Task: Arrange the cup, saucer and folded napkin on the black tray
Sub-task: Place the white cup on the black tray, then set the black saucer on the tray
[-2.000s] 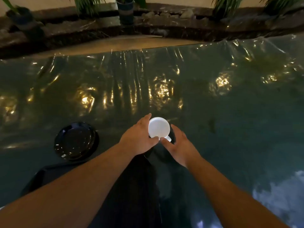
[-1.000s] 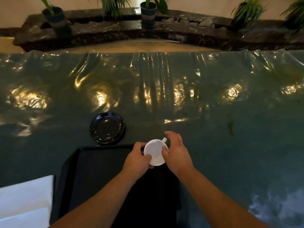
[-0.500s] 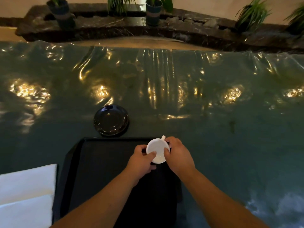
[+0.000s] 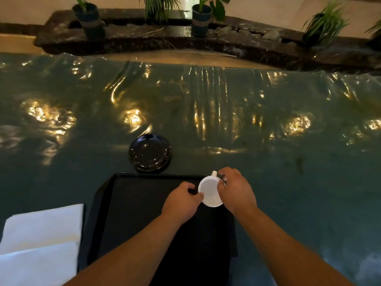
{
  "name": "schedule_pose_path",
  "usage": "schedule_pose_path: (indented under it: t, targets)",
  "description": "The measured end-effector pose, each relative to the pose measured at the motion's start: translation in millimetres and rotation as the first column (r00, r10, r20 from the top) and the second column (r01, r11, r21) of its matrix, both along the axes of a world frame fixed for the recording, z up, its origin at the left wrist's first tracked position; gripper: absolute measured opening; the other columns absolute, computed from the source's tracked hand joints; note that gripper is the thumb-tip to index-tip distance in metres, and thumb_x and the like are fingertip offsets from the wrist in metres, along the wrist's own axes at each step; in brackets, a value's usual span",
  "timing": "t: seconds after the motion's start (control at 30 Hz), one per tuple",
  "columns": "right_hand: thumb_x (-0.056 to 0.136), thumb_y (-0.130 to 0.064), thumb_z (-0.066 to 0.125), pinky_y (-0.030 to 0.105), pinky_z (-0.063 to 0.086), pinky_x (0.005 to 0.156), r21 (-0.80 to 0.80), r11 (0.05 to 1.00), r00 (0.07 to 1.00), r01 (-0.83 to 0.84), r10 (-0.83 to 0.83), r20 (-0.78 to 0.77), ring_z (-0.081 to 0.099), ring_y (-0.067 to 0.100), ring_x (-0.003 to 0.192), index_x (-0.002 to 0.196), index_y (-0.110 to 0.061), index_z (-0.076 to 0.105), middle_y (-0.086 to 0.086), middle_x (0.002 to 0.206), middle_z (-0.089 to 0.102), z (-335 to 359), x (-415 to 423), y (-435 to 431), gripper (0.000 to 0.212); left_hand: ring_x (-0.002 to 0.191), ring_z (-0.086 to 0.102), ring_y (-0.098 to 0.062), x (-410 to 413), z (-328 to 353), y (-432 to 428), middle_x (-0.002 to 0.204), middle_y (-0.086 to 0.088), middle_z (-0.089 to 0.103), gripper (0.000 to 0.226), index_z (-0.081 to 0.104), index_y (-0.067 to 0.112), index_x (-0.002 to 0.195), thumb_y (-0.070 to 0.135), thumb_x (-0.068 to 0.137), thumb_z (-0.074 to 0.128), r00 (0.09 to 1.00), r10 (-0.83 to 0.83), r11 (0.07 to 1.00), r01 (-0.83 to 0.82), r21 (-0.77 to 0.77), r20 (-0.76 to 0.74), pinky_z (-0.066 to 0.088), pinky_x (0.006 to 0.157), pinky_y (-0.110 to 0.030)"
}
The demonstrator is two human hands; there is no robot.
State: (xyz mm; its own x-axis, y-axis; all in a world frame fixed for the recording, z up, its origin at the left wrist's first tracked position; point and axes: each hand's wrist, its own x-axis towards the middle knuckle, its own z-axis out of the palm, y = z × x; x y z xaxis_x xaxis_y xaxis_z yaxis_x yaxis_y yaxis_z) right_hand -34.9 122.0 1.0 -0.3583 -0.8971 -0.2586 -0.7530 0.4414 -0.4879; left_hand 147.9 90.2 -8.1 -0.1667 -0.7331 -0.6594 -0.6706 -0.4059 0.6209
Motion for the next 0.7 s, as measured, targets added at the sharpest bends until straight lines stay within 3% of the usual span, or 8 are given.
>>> schedule_pose_path:
  t: [0.1,0.23,0.33,0.47,0.63,0.7]
  targets:
    - [0.096,-0.026,0.062,0.037,0.051,0.078,-0.107,0.993,0.999,-0.041,0.037,-0.038,0.055,0.021,0.110,0.125,-0.022,0.063,-0.001,0.119,0.062,10.0,6.9,-11.8,0.030,0.087,0.065,-0.005,26.4,8.8,-20.8,0.091,0.017,0.068,0.039,0.058,0.034,0.124,0.052,0.089,0.066,0.995,-0.007,0.987,0.023,-0.158,0.101,0.054,0.076,-0.033]
    - [0.097,-0.027,0.064,0.041,0.048,0.097,-0.165,0.972,0.985,-0.166,0.158,-0.064,0.048,0.024,0.125,0.136,-0.019,0.059,0.002,0.134,0.059,17.8,29.6,-35.5,0.040,0.105,0.065,-0.012,64.5,18.4,-51.9,0.118,0.013,0.071,0.038,0.061,0.034,0.125,0.047,0.090,0.067,0.981,-0.030,0.934,0.096,-0.344,0.191,0.052,0.081,-0.033]
    - [0.096,-0.025,0.066,0.041,0.044,0.105,-0.198,0.945,0.966,-0.259,0.252,-0.060,0.046,0.026,0.132,0.142,-0.017,0.056,0.005,0.140,0.057,18.8,52.3,-52.3,0.048,0.108,0.066,-0.021,87.8,21.5,-75.3,0.124,0.003,0.069,0.046,0.059,0.032,0.130,0.046,0.087,0.068,0.970,0.000,0.895,0.109,-0.433,0.244,0.053,0.083,-0.037]
    - [0.094,-0.027,0.068,0.040,0.040,0.110,-0.170,0.932,0.945,-0.320,0.327,0.008,0.046,0.028,0.135,0.150,-0.017,0.049,0.007,0.148,0.052,14.6,83.4,-78.6,0.059,0.116,0.062,-0.028,117.9,18.6,-100.6,0.133,-0.004,0.063,0.059,0.056,0.027,0.137,0.038,0.082,0.073,0.977,0.111,0.879,-0.012,-0.477,0.181,0.051,0.095,-0.040]
    - [0.090,-0.035,0.071,0.034,0.042,0.100,-0.118,0.972,0.948,-0.205,0.227,0.221,0.051,0.022,0.130,0.154,-0.028,0.038,0.005,0.154,0.044,1.8,116.9,-115.5,0.073,0.097,0.059,-0.015,149.7,2.5,-127.2,0.119,0.009,0.056,0.063,0.051,0.030,0.140,0.042,0.082,0.074,0.967,0.244,0.900,-0.197,-0.388,0.075,0.045,0.081,-0.033]
    - [0.086,-0.037,0.072,0.031,0.041,0.092,-0.071,0.988,0.946,-0.140,0.155,0.284,0.054,0.018,0.119,0.154,-0.031,0.037,0.004,0.151,0.045,-4.2,125.8,-128.2,0.076,0.101,0.060,-0.013,155.9,-5.2,-135.4,0.120,0.013,0.057,0.068,0.049,0.030,0.142,0.045,0.081,0.073,0.959,0.284,0.915,-0.265,-0.303,0.021,0.049,0.084,-0.034]
